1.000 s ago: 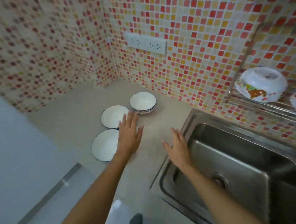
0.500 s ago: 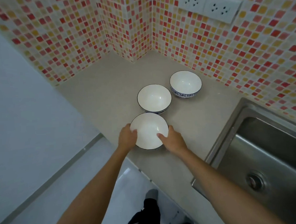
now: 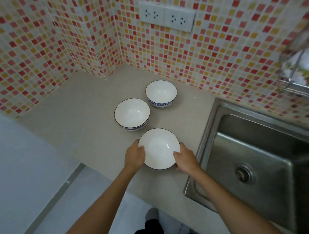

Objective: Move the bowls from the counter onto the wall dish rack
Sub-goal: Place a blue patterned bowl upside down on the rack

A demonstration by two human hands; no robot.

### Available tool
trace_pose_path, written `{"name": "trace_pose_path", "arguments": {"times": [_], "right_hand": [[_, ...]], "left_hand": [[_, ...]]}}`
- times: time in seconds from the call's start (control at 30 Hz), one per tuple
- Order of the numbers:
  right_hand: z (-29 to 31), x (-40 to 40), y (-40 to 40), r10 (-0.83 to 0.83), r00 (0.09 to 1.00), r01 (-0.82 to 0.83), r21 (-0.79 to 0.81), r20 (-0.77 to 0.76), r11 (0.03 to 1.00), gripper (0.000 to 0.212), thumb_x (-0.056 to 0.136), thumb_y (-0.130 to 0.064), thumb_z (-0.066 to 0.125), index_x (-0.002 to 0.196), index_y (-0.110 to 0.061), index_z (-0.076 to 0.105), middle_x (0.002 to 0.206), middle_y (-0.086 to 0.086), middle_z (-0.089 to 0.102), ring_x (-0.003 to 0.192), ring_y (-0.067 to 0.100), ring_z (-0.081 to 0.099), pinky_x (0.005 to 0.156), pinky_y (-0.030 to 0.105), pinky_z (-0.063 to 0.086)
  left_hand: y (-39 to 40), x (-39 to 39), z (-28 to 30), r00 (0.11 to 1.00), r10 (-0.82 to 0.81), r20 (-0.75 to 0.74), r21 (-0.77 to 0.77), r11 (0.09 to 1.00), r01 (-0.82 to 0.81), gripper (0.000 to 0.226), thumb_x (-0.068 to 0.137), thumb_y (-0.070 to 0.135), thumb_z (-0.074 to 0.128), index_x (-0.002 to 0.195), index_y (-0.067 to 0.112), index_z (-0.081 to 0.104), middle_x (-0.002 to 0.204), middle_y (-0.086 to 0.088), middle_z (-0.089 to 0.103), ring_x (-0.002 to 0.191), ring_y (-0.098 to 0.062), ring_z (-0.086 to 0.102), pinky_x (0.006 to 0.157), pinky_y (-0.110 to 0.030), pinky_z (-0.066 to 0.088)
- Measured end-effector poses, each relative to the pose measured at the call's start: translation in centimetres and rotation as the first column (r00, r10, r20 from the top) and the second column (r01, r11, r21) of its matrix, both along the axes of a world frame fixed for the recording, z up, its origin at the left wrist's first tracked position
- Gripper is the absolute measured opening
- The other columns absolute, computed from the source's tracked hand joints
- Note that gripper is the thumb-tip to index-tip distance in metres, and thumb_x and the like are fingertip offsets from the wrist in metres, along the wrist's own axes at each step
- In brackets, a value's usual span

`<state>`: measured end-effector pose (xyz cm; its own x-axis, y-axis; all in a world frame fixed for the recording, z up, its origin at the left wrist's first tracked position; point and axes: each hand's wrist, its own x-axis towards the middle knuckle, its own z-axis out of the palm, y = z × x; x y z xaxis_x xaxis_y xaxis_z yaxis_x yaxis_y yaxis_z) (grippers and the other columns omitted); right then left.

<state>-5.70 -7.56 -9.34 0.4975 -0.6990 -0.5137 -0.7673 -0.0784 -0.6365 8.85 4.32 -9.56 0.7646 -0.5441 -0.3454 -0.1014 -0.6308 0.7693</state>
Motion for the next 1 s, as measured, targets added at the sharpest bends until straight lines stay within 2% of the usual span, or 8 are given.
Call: {"name": "trace_pose_path", "arguments": {"times": [0.13,0.2,0.33,0.57,0.63,0.73,0.83,1.0], "right_hand": [[1.6,-4.9,-2.8,-0.151,0.986,0.153,-0.022,0.075,0.988,0.039,0.085,-0.017,0.042,0.123,-0.019,0.048,0.103,0.009,0.064,0.066,0.029,0.067,0.055,0.041,0.059],[2.9,-7.7,-4.2,-0.21,0.971,0.213,-0.011,0.112,0.977,0.04,0.087,-0.012,0.041,0.126,-0.015,0.047,0.1,0.01,0.065,0.056,0.025,0.066,0.047,0.034,0.056],[6.4,-13.4,-6.8,-0.282,0.95,0.296,-0.091,0.135,0.951,0.028,0.09,-0.011,0.04,0.116,-0.018,0.046,0.084,0.001,0.062,0.044,0.014,0.058,0.041,0.024,0.049],[9.7,-20.9,-9.9,-0.374,0.902,0.414,-0.19,0.216,0.89,0.031,0.093,-0.017,0.042,0.123,-0.02,0.049,0.101,0.0,0.06,0.071,0.018,0.064,0.049,0.03,0.058],[10.1,-22.5,-10.4,-0.388,0.888,0.44,-0.211,0.249,0.873,0.031,0.093,-0.016,0.042,0.123,-0.019,0.05,0.103,0.001,0.059,0.07,0.014,0.061,0.049,0.031,0.058],[10.5,-24.5,-11.2,-0.381,0.885,0.444,-0.241,0.267,0.863,0.033,0.095,-0.019,0.042,0.127,-0.02,0.05,0.109,0.001,0.059,0.07,0.006,0.054,0.044,0.018,0.049],[11.2,-26.2,-11.9,-0.391,0.868,0.466,-0.234,0.305,0.853,0.033,0.095,-0.024,0.043,0.128,-0.023,0.048,0.113,0.0,0.058,0.077,0.012,0.056,0.05,0.027,0.059],[13.0,-28.6,-13.4,-0.355,0.869,0.453,-0.266,0.345,0.851,0.037,0.097,-0.024,0.041,0.133,-0.025,0.047,0.111,-0.003,0.057,0.077,0.009,0.056,0.049,0.024,0.055]], "left_hand": [[-4.9,-3.2,1.7,0.988,-0.153,0.01,-0.05,0.987,0.153,0.03,0.092,0.009,0.046,0.119,0.009,0.058,0.116,-0.015,0.065,0.105,-0.033,0.059,0.088,-0.034,0.046],[-7.5,-5.3,3.1,0.974,-0.227,0.025,-0.076,0.971,0.228,0.031,0.092,0.01,0.046,0.12,0.01,0.059,0.117,-0.014,0.065,0.105,-0.032,0.059,0.088,-0.033,0.047],[-11.9,-9.9,5.9,0.95,-0.312,-0.004,-0.131,0.942,0.309,0.03,0.089,0.013,0.046,0.115,0.014,0.06,0.114,-0.012,0.065,0.102,-0.033,0.06,0.086,-0.048,0.054],[-16.5,-17.8,10.1,0.923,-0.385,0.031,-0.21,0.9,0.382,0.033,0.097,0.022,0.044,0.128,0.014,0.052,0.127,-0.01,0.058,0.11,-0.028,0.055,0.096,-0.048,0.05],[-17.1,-19.6,10.9,0.927,-0.374,0.021,-0.228,0.901,0.368,0.036,0.097,0.028,0.046,0.131,0.017,0.049,0.129,-0.006,0.056,0.111,-0.026,0.055,0.097,-0.045,0.05],[-17.8,-21.8,11.9,0.925,-0.38,-0.031,-0.299,0.886,0.354,0.041,0.095,0.036,0.051,0.133,0.022,0.044,0.126,-0.002,0.054,0.105,-0.02,0.054,0.091,-0.04,0.051],[-18.3,-23.6,12.9,0.902,-0.415,-0.122,-0.402,0.851,0.337,0.038,0.093,0.038,0.055,0.126,0.029,0.038,0.118,0.003,0.051,0.101,-0.016,0.055,0.084,-0.036,0.055],[-19.5,-25.9,14.8,0.868,-0.446,-0.218,-0.481,0.823,0.302,0.038,0.09,0.05,0.052,0.122,0.039,0.036,0.116,0.007,0.052,0.103,-0.019,0.057,0.076,-0.038,0.06]]}}
